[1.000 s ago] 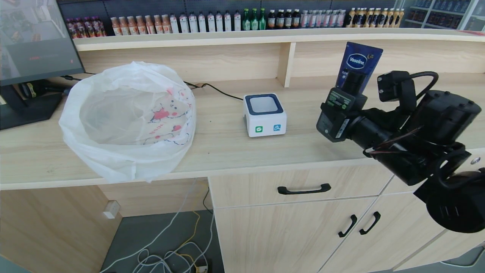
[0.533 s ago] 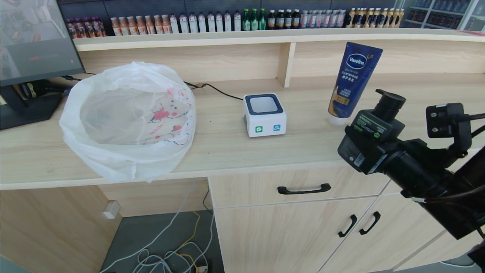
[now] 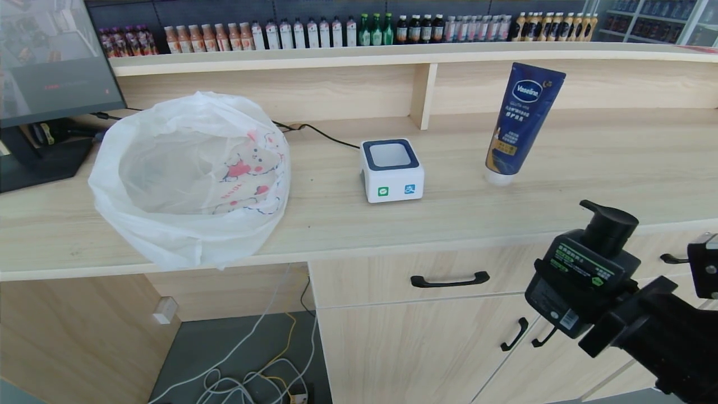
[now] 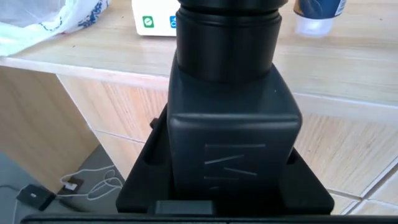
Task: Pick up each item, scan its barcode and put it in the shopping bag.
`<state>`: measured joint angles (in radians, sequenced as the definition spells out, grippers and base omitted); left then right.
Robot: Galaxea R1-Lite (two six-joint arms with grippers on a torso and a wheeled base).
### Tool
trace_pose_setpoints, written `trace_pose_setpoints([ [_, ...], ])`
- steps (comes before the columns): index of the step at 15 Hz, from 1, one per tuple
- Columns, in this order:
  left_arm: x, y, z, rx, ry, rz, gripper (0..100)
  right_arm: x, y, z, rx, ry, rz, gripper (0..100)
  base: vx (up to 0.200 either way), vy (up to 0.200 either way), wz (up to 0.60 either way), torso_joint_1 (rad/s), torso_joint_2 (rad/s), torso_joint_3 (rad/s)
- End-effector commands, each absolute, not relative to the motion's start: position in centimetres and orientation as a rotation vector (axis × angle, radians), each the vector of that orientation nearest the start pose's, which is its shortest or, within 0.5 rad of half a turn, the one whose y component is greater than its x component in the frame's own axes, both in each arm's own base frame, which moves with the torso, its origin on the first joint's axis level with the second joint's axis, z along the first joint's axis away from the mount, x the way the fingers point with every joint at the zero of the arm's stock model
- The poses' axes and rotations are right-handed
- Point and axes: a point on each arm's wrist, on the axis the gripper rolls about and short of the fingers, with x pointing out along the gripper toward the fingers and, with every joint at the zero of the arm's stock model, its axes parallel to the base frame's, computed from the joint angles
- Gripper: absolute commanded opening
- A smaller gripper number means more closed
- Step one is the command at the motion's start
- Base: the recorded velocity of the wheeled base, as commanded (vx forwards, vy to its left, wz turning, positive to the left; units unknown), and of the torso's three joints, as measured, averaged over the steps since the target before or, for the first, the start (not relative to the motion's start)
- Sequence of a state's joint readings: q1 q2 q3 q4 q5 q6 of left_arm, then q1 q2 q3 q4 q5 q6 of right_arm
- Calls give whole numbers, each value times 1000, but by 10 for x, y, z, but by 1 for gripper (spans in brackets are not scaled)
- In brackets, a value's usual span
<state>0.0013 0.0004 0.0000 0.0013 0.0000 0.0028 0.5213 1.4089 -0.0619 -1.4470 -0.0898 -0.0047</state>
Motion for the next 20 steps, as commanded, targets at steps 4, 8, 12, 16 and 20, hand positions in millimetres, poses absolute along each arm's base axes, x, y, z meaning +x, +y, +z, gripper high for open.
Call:
trace_pose_setpoints([
  [4,-23,0,75,3,2,2,100,124,73,158,35,-151,486,0,0,0,0,0,0,0],
  [8,-23,0,75,3,2,2,100,122,86,155,31,-131,606,0,0,0,0,0,0,0],
  [12,-23,0,75,3,2,2,100,119,119,146,89,-35,782,0,0,0,0,0,0,0],
  [16,-23,0,75,3,2,2,100,119,141,152,171,-22,872,0,0,0,0,0,0,0],
  [20,-23,0,75,3,2,2,100,124,150,156,299,24,913,0,0,0,0,0,0,0],
])
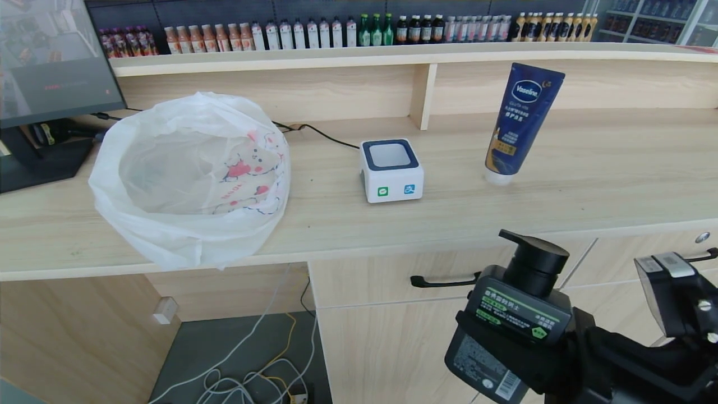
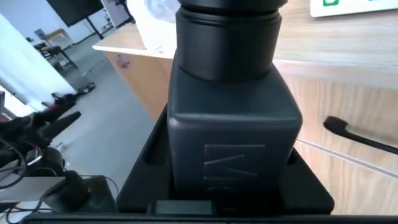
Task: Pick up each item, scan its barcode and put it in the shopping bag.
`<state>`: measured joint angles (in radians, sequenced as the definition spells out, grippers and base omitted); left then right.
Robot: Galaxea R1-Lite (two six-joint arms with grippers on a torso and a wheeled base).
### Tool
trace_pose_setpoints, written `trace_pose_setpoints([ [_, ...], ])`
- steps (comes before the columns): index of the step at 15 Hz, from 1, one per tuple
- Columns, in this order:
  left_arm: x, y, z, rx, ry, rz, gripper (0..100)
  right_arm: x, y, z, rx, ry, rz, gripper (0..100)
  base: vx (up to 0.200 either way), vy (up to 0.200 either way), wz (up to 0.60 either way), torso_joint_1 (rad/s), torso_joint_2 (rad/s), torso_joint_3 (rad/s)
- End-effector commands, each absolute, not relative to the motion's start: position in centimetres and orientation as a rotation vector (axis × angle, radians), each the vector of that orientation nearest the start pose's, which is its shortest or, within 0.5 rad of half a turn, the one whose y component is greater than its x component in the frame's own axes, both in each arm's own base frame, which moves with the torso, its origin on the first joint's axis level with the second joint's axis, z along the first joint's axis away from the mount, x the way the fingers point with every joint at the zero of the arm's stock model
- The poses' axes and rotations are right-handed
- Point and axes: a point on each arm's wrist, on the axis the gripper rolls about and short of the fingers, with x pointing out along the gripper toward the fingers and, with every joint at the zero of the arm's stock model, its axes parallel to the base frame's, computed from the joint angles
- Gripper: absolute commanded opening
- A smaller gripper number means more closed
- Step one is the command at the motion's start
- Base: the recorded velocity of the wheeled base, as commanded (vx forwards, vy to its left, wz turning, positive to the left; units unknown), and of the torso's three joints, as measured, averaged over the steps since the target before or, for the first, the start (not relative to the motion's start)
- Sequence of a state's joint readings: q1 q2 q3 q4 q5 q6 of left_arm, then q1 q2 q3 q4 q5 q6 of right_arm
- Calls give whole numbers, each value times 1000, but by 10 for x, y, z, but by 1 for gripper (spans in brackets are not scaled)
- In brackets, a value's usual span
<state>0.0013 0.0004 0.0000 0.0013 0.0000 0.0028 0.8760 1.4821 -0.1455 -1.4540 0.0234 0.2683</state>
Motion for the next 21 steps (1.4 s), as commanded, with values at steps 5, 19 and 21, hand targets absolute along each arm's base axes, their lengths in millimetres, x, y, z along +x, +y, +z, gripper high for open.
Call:
trace_pose_setpoints([
  [5,-23,0,75,3,2,2,100,119,170,167,467,55,1117,0,0,0,0,0,0,0],
  [19,-23,0,75,3,2,2,100,137,221,222,850,1,1258,0,0,0,0,0,0,0],
  [21,-23,0,75,3,2,2,100,139,225,222,843,-6,1262,0,0,0,0,0,0,0],
])
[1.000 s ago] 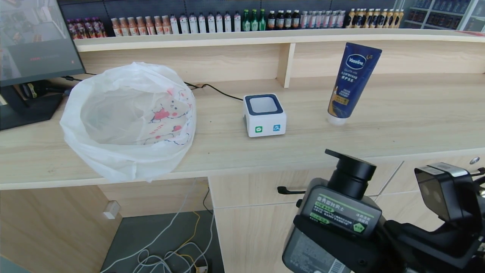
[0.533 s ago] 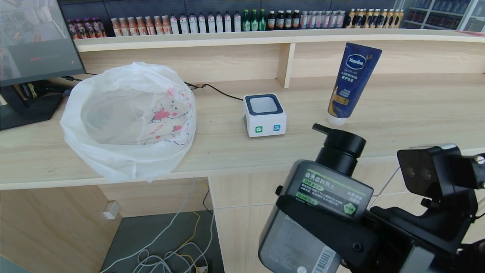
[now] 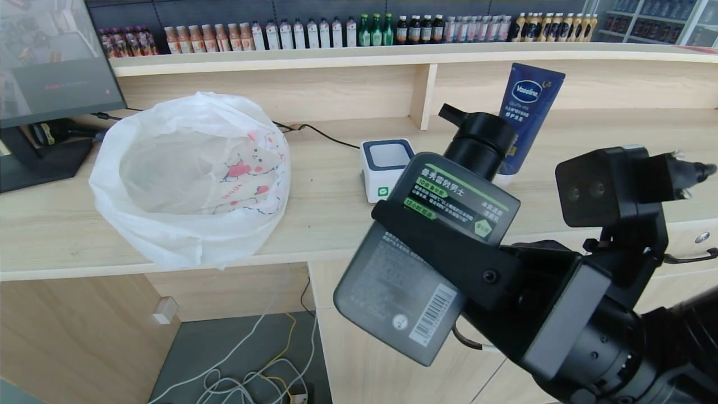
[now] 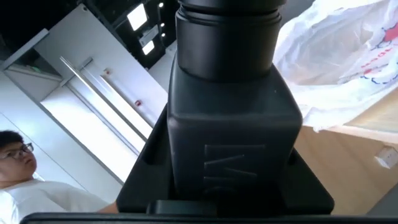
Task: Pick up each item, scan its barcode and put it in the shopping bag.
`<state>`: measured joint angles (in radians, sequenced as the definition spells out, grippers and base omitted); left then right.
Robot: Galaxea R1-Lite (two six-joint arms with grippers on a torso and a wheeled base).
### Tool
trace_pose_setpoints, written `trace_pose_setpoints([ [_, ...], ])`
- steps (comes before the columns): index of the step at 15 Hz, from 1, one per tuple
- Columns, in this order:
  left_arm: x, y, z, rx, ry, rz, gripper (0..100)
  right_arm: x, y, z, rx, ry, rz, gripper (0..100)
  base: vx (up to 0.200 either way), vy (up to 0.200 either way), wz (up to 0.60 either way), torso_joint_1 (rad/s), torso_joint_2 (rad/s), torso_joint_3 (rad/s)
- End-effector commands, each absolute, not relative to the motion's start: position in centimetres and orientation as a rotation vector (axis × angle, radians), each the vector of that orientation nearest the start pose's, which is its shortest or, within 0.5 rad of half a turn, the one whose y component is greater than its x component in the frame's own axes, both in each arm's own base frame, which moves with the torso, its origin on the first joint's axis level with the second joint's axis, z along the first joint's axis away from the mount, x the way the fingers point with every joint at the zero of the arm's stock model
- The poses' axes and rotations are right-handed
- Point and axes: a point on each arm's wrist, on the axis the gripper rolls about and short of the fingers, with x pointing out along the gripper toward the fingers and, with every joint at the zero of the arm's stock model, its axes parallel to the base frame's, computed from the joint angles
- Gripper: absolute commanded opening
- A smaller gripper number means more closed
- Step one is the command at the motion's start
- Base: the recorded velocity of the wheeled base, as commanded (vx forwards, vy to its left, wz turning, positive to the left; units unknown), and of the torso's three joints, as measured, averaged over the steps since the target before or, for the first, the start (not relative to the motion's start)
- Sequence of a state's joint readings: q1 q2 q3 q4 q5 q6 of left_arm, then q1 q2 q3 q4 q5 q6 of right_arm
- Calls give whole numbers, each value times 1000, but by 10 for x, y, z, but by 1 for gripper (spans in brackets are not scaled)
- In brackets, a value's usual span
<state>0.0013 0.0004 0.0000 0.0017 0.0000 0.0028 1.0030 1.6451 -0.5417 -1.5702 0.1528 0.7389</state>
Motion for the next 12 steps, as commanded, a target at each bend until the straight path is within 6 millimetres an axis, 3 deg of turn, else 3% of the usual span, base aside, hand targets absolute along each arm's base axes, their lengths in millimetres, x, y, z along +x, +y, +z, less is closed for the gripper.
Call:
trace_pose_setpoints([
  [1,-23,0,75,3,2,2,100,141,229,227,845,-35,1270,0,0,0,0,0,0,0],
  [5,-23,0,75,3,2,2,100,143,235,239,783,-106,1362,0,0,0,0,0,0,0],
  [12,-23,0,75,2,2,2,100,145,238,236,771,-94,1369,0,0,0,0,0,0,0],
])
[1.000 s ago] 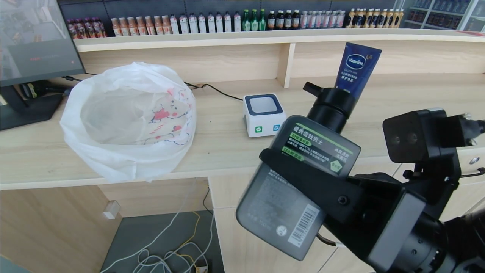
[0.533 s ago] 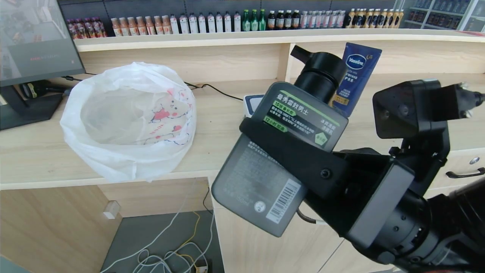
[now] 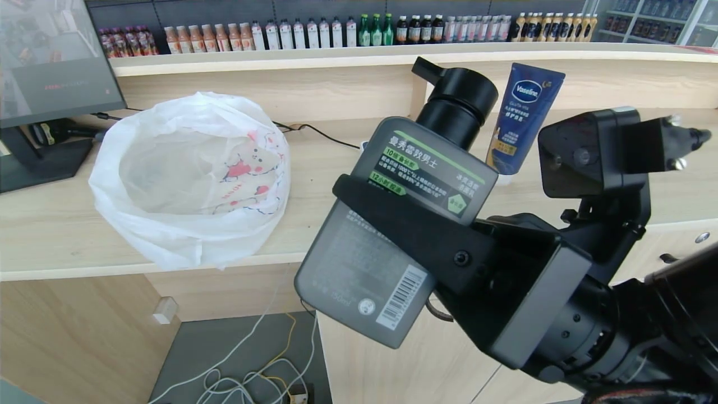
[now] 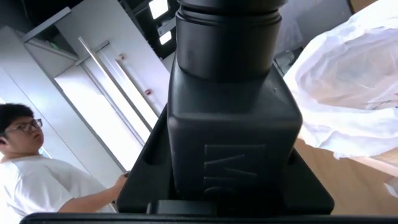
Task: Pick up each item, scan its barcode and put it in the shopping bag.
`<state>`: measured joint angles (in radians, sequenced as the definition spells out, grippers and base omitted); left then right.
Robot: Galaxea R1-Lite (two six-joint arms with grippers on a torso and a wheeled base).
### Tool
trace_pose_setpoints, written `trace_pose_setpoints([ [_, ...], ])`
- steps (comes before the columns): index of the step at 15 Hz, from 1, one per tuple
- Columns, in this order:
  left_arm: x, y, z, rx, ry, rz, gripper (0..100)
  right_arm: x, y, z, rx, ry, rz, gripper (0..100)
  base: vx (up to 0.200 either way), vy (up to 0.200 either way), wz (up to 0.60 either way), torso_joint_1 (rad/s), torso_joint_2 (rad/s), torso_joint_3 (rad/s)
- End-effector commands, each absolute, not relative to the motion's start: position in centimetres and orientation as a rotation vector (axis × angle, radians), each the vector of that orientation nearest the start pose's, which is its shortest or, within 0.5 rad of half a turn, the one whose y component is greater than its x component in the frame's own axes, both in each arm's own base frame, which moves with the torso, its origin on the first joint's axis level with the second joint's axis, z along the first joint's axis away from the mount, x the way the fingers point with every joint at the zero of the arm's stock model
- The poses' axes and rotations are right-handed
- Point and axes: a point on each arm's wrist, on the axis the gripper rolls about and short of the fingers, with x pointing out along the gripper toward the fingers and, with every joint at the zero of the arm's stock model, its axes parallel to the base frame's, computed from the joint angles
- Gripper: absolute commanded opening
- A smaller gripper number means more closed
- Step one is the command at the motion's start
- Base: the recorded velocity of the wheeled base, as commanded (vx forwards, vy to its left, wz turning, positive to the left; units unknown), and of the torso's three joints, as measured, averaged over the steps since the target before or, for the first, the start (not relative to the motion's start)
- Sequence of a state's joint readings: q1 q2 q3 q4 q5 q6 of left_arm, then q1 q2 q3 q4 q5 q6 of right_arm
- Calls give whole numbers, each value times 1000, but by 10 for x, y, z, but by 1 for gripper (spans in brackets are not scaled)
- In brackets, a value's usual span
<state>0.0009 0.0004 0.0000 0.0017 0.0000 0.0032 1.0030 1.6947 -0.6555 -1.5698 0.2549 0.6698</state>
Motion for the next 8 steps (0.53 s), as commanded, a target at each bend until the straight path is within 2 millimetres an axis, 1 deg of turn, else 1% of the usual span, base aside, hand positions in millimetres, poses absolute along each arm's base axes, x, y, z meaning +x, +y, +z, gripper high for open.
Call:
trace_pose_setpoints([
  [1,-23,0,75,3,2,2,100,145,238,236,770,-93,1369,0,0,0,0,0,0,0],
  [8,-23,0,75,3,2,2,100,153,241,227,732,-92,1340,0,0,0,0,0,0,0],
])
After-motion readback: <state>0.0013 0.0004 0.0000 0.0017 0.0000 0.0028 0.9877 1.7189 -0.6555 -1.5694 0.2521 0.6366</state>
